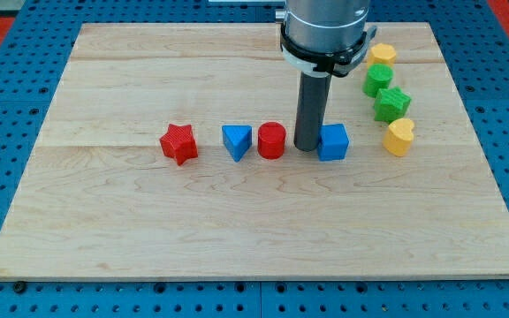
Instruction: Push the red circle into the blue triangle
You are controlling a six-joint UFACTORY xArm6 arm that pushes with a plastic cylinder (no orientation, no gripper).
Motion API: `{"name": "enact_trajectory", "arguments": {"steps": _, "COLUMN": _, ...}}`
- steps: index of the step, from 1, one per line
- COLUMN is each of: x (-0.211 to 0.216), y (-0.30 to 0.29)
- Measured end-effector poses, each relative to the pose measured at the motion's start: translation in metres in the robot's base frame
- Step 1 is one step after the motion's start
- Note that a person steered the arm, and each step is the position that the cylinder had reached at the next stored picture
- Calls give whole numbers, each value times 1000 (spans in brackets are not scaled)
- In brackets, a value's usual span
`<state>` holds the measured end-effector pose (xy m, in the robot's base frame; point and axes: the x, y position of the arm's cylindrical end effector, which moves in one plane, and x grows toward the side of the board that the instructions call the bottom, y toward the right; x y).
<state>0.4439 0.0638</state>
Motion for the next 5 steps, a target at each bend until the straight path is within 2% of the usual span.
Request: {"name": "enact_trajectory", "arguments": {"steps": 5, "x": -4, "y": -3}}
